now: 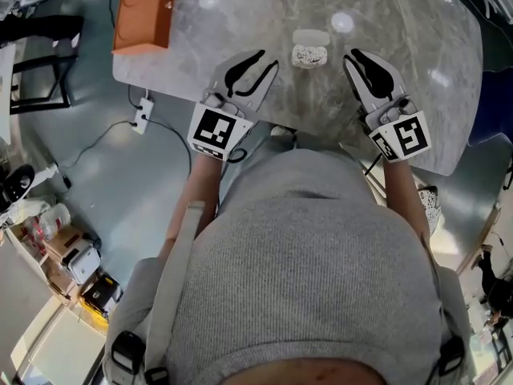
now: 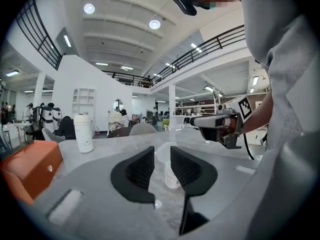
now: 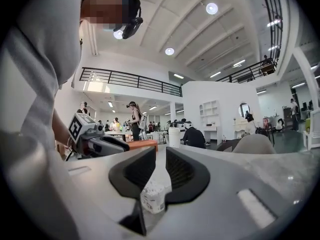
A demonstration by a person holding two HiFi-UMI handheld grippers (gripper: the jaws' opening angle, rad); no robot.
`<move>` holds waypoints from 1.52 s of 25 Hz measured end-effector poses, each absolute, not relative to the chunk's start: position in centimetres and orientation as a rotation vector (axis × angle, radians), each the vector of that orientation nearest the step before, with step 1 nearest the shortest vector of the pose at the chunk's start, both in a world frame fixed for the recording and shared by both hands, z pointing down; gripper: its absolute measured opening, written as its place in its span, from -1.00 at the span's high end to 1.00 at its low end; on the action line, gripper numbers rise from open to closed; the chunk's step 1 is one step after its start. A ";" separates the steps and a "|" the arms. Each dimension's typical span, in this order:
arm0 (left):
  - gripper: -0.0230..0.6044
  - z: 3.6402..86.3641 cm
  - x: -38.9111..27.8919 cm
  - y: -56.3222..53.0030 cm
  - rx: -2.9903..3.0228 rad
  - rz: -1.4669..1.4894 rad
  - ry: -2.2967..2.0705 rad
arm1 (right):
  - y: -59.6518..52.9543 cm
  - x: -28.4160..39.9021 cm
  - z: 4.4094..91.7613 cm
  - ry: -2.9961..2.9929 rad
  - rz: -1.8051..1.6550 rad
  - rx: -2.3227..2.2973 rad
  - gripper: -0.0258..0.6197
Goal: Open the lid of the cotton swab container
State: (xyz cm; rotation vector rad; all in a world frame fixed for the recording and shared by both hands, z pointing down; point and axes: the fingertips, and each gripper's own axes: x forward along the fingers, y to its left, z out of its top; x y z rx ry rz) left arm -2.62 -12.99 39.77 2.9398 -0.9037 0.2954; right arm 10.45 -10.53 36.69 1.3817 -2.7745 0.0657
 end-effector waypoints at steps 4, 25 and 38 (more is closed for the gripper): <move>0.72 38.8 -3.2 -12.6 2.944 0.268 -0.921 | -10.3 10.2 35.6 -2.770 0.064 1.432 0.82; 0.93 37.8 -4.0 -10.5 3.032 0.269 -0.766 | -8.5 8.1 35.5 -2.703 0.055 1.593 0.92; 0.93 35.6 -3.3 -8.7 3.075 0.232 -0.768 | -6.5 6.6 33.6 -2.680 -0.017 1.595 0.92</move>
